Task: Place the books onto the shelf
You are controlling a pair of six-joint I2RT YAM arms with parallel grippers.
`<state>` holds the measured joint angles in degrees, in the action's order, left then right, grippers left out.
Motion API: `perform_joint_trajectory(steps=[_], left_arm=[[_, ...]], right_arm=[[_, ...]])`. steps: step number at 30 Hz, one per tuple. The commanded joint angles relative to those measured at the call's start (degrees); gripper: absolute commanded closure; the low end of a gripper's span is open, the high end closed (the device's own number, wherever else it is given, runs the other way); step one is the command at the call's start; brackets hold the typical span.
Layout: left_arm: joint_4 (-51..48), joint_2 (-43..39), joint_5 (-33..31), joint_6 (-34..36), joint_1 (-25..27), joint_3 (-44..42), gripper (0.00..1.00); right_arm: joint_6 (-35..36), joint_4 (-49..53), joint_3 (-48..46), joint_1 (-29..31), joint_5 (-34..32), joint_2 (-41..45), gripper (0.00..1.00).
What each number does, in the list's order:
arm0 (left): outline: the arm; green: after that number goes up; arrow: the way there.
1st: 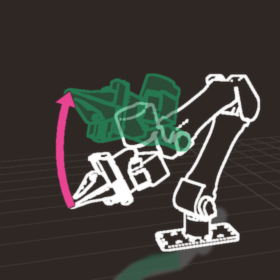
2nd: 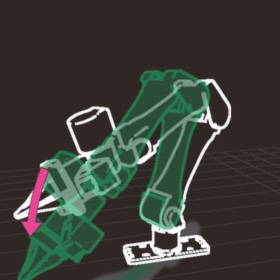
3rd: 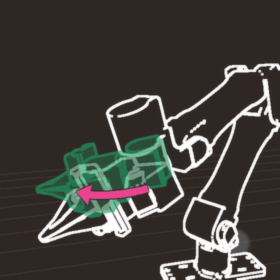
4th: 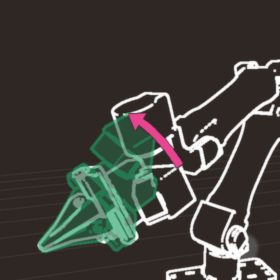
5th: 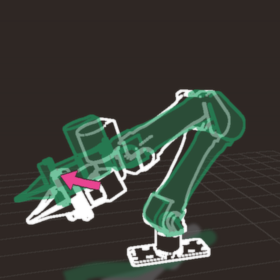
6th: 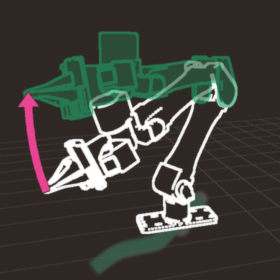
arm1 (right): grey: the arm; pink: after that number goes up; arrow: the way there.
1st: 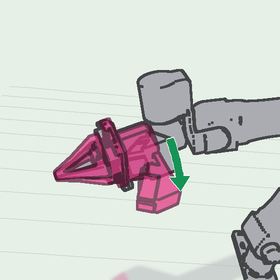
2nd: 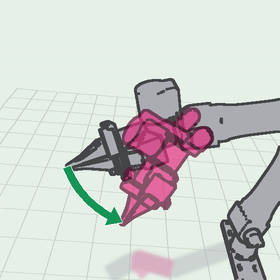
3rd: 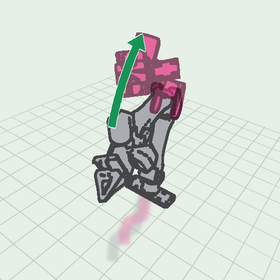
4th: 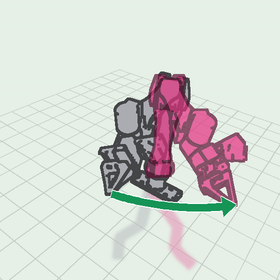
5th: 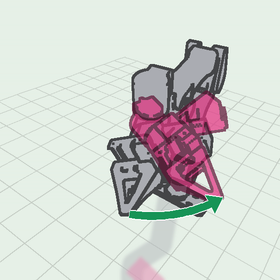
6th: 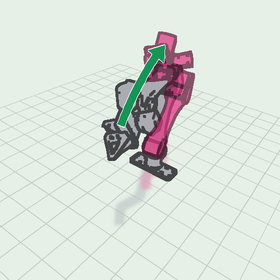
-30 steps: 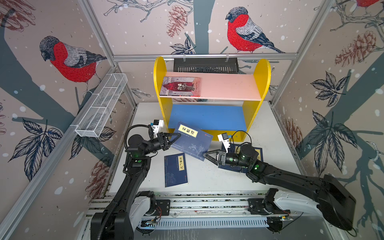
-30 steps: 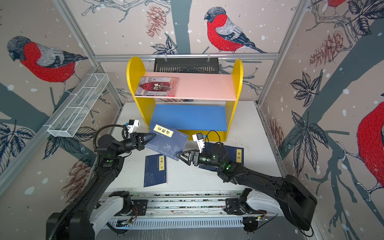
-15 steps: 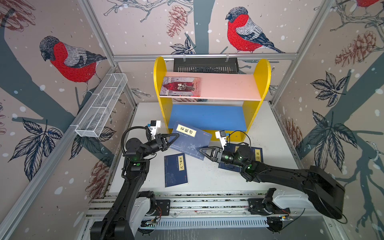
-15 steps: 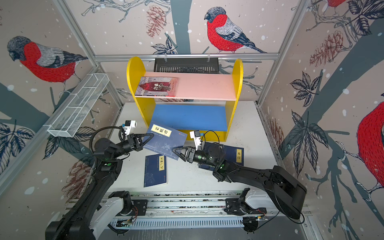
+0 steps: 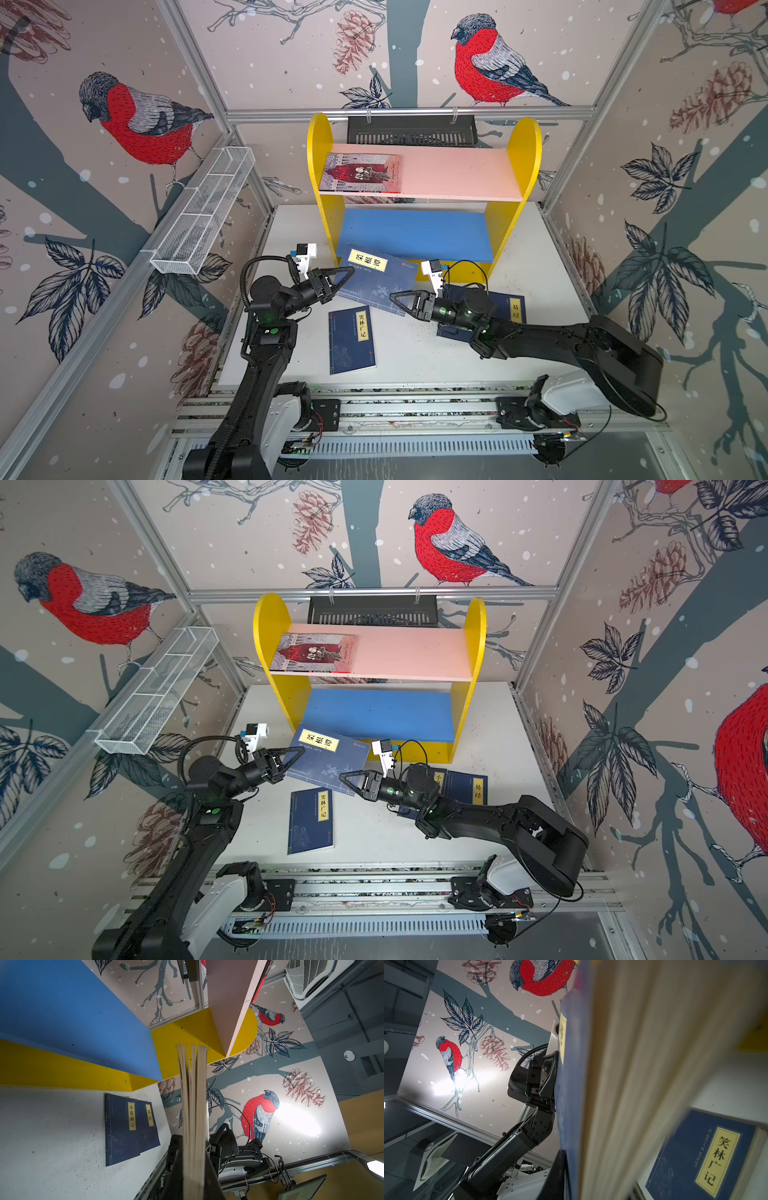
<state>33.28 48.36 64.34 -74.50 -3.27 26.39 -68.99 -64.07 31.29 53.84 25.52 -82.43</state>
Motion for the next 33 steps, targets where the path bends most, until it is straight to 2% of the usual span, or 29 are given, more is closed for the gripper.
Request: perform_joint_trajectory(steps=[1, 3, 7, 8, 10, 12, 15, 18, 22, 24, 33], left_arm=[[0.01, -0.38, -0.6, 2.11, -0.51, -0.2, 1.0], [-0.73, -0.37, -0.87, 2.63, -0.84, -0.2, 1.0], [-3.48, -0.36, -1.39, 5.3, -1.13, 0.01, 1.0], [-5.01, -0.41, -1.64, 6.58, -1.25, 0.27, 0.95], [-10.95, -0.63, -3.0, 11.38, -1.42, 1.49, 0.73], [-21.03, -0.9, -6.11, 19.83, -2.06, 4.34, 0.52], [-33.3, -0.9, -11.89, 30.26, -3.01, 8.75, 0.41], [-40.14, -0.81, -16.13, 36.17, -3.51, 12.56, 0.29], [-47.83, -0.51, -22.42, 42.27, -3.59, 17.7, 0.27], [-49.46, -0.16, -23.38, 44.35, -3.59, 19.63, 0.27], [-48.16, 0.09, -17.26, 45.15, -3.59, 21.9, 0.28]], right_arm=[[-0.18, -3.56, 0.79, 0.15, 1.28, -0.51, 0.83], [-0.18, -3.4, 0.79, 0.09, 1.28, -0.62, 0.85], [0.39, -1.49, 1.22, -0.64, 1.63, -0.56, 0.97], [0.52, -0.92, 1.31, -0.99, 1.82, -0.54, 0.98], [0.85, 0.4, 1.4, -2.06, 2.69, -0.21, 0.99], [1.37, 2.23, 1.8, -3.39, 3.87, 0.13, 0.99], [3.06, 6.96, 3.17, -5.71, 6.11, 0.87, 0.99], [4.83, 11.98, 4.8, -8.47, 8.1, 1.53, 0.99], [7.44, 17.92, 7.93, -11.98, 10.98, 1.09, 0.99], [8.71, 21.16, 9.93, -13.49, 11.98, -0.16, 0.99], [8.69, 21.91, 19.16, -17.92, 17.79, -11.01, 0.99]])
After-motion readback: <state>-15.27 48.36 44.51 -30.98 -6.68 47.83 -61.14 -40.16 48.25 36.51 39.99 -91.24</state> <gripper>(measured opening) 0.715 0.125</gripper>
